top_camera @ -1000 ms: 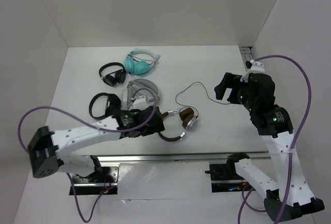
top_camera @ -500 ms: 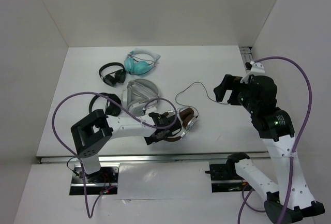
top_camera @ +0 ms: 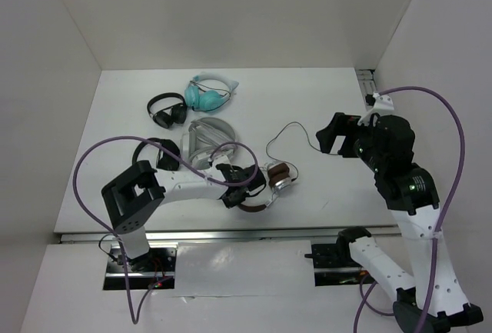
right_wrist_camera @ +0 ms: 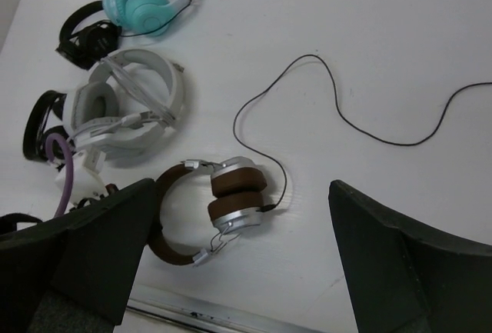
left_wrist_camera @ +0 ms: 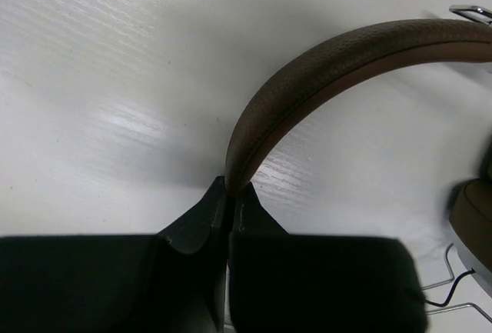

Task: Wrap the headphones

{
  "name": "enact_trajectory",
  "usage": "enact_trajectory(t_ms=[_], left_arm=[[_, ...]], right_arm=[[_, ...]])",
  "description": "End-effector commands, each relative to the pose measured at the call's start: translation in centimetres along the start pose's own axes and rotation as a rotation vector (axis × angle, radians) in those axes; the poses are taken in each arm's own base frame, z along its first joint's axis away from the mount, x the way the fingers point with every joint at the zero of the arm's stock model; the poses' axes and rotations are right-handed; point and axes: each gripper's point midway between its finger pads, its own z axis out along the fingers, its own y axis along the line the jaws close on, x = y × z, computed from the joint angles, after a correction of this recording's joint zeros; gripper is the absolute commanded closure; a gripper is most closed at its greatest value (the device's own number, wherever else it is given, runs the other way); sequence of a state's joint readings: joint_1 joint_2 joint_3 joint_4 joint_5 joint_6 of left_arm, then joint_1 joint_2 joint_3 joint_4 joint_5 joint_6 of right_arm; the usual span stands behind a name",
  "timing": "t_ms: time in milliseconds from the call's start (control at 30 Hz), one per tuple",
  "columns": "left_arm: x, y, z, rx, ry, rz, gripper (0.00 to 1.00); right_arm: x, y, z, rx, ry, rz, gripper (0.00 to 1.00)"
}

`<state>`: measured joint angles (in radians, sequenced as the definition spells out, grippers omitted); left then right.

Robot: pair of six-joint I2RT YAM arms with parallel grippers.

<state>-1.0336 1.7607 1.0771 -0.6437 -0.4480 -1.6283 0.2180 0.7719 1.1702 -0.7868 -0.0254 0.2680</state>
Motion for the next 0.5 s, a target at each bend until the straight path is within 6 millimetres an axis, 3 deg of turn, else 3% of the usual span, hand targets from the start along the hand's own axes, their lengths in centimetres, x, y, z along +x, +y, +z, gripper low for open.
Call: enact_trajectory(t_ms=[0,33,100,133,167,200,233,267,300,367,433,467], left_arm=[[1.4,1.4,-0.9,-0.009,0.032,0.070,1.00],[1.2,1.1,-1.8,0.009,0.017,0.110,1.00],[0.8,0.1,-5.0,0.055,-0.016,0.186,1.00],[-0.4,-0.5,-6.8,0.099,-0.067,0.243,1.00],[-1.3,-2.1,-9.3,0.154,-0.098,0.253,1.00],[-2.0,-1.2,-10.9,0.130,-0.130,0.310,1.00],[-4.2,-1.3,-12.6,0.137,-0.210,0.339,1.00],[-5.9,-2.8,-15.3,0.174,-0.249,0.310,1.00],[-7.6,-0.6,-16.5,0.087,-0.287,0.360,1.00],[-12.0,-0.9,-20.8,0.093,-0.430,0.394,1.00],[-15.0,-0.8,-22.8,0.109,-0.480,0.407,1.00],[-16.4,-0.7,-23.9,0.127,-0.483,0.407,1.00]], right_arm=[[-1.7,3.3,-1.1,-0.176,-0.077,-0.009,0.00],[-3.1,4.7,-2.4,-0.255,-0.147,-0.023,0.00],[-3.3,6.9,-4.0,-0.394,-0.188,-0.041,0.00],[-4.8,7.8,-5.8,-0.441,-0.278,-0.072,0.00],[-4.8,8.1,-6.4,-0.465,-0.300,-0.092,0.00],[-5.0,8.3,-7.0,-0.483,-0.323,-0.113,0.00],[-5.3,8.5,-8.0,-0.499,-0.355,-0.132,0.00],[-5.3,8.7,-8.4,-0.510,-0.362,-0.137,0.00],[-5.3,9.5,-9.4,-0.561,-0.379,-0.156,0.00],[-5.8,10.5,-11.7,-0.634,-0.464,-0.207,0.00],[-5.7,10.8,-12.5,-0.659,-0.505,-0.239,0.00],[-5.7,10.4,-12.0,-0.638,-0.502,-0.229,0.00]])
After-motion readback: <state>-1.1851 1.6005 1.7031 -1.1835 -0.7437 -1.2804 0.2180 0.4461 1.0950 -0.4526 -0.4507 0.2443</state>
